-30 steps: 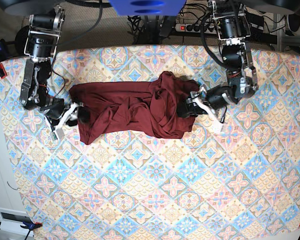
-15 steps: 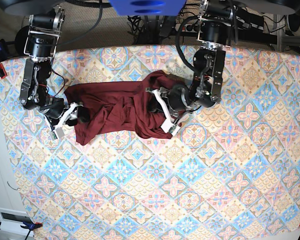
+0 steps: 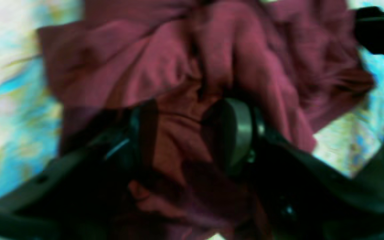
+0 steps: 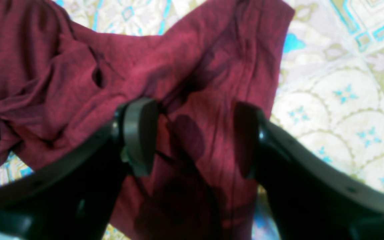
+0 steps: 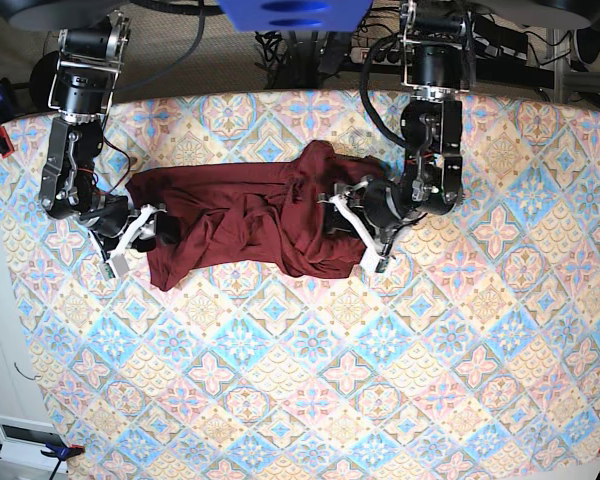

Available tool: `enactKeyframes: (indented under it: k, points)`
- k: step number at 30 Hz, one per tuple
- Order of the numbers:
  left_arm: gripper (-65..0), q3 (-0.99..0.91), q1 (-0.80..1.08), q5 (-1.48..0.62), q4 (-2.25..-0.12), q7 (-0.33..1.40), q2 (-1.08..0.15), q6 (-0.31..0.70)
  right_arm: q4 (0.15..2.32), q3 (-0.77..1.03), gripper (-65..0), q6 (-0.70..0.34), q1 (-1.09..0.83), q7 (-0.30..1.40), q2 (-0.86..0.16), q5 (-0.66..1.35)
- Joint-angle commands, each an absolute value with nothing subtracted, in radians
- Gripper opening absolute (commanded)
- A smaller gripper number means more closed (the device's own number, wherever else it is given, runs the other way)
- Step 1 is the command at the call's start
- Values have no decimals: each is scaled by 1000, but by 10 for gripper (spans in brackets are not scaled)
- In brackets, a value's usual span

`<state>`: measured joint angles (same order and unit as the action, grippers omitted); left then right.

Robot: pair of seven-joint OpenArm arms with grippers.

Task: Layout the t-shirt on the table in an organized manner, then fold the t-shirt properly
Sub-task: 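Grasp both ends of the bunched shirt with both grippers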

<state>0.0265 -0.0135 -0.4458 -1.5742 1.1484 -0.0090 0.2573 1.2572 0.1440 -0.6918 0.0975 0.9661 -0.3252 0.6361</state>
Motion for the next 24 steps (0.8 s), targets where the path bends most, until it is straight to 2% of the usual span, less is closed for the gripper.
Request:
enactKeyframes:
  k: [1,6,12,18,24]
  points:
    - [-349,36,-27,-467,-1589,1138,-8,260,1265,147,-300,-698,119,951,-341,654]
    - [-370,35,-24,-470,-1589,1138,-13,260,1213,159,-300,-696,122,941,-341,657]
    - [-374,31,-13,-472,-1589,1138,-15,260,1204,257,-300,-685,117,941,-341,656]
    - [-374,31,-13,-472,-1589,1138,-15,260,1196,259,-299,-685,122,941,-341,651]
    - [-374,31,-16,-472,-1589,1138,-15,260,1095,255,-298,-685,120,944,-341,651]
